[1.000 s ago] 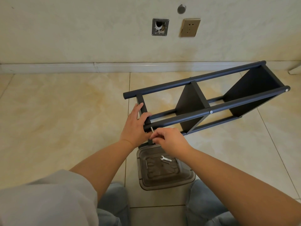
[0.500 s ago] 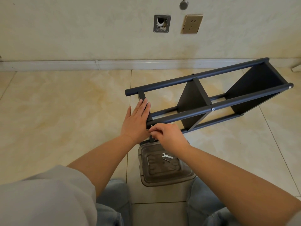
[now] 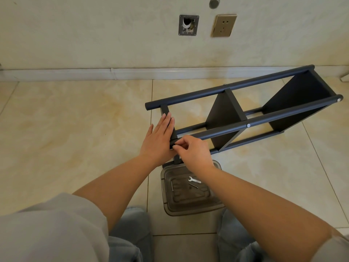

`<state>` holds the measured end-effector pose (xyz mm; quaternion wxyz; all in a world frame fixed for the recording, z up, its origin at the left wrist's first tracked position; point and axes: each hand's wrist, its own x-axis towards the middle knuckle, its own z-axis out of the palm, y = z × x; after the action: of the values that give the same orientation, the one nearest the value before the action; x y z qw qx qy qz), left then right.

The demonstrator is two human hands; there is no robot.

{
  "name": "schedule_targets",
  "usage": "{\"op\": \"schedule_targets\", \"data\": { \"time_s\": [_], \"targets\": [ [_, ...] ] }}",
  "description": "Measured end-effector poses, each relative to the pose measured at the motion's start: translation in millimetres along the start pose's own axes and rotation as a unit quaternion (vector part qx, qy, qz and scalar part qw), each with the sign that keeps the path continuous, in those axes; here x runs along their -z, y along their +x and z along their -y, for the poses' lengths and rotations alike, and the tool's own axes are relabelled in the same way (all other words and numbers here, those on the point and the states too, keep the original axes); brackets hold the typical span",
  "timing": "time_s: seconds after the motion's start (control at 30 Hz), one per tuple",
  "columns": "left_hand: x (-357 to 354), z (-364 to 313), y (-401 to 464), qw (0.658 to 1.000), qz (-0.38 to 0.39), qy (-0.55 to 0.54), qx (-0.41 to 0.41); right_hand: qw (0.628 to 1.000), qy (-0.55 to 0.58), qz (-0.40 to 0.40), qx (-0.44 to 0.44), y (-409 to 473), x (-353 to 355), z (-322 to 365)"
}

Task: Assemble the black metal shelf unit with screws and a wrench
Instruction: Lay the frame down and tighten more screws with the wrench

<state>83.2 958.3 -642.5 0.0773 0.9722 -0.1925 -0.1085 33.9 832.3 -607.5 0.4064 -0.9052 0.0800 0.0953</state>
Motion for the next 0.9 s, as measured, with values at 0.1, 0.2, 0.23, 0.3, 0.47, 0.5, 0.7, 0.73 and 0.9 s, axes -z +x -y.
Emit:
{"op": "schedule_targets", "data": {
  "time_s": [0.1,0.2,0.23,0.3,0.47,0.5,0.7,0.73,0.9],
  "targets": [
    [-1.8,0.8,0.6,1.000,-0.001,-0.002,0.000,0.994,-0.089,0.028,0.056,0.7,3.8,0.6],
    [-2.0,0.3,0.4,1.000,-0.002,-0.002,0.000,0.987,-0.133,0.041,0.081,1.8,5.8,1.1],
    [-1.9,0.3,0.2,1.000,0.000,-0.003,0.001,0.986,-0.140,0.041,0.083,1.7,5.7,1.1],
    [-1.9,0.1,-0.1,1.000,0.002,-0.001,0.002,0.979,-0.173,0.050,0.100,1.7,4.6,1.8],
    [-3.1,0.8,0.3,1.000,-0.004,-0.005,0.002,0.988,-0.131,0.022,0.079,4.5,2.9,0.7],
    [-3.6,1.0,0.5,1.000,-0.004,-0.005,0.002,0.989,-0.125,0.017,0.076,3.6,2.6,1.4],
    [-4.6,1.9,0.0,1.000,-0.002,-0.002,0.001,0.969,-0.198,0.058,0.134,5.1,3.4,1.3],
    [-3.8,1.7,0.3,1.000,-0.002,-0.004,0.000,0.975,-0.185,0.047,0.112,6.2,2.6,2.6],
    [-2.5,0.4,-0.5,1.000,-0.005,-0.013,0.003,0.973,-0.195,0.037,0.114,6.9,3.1,3.6]
  ]
}}
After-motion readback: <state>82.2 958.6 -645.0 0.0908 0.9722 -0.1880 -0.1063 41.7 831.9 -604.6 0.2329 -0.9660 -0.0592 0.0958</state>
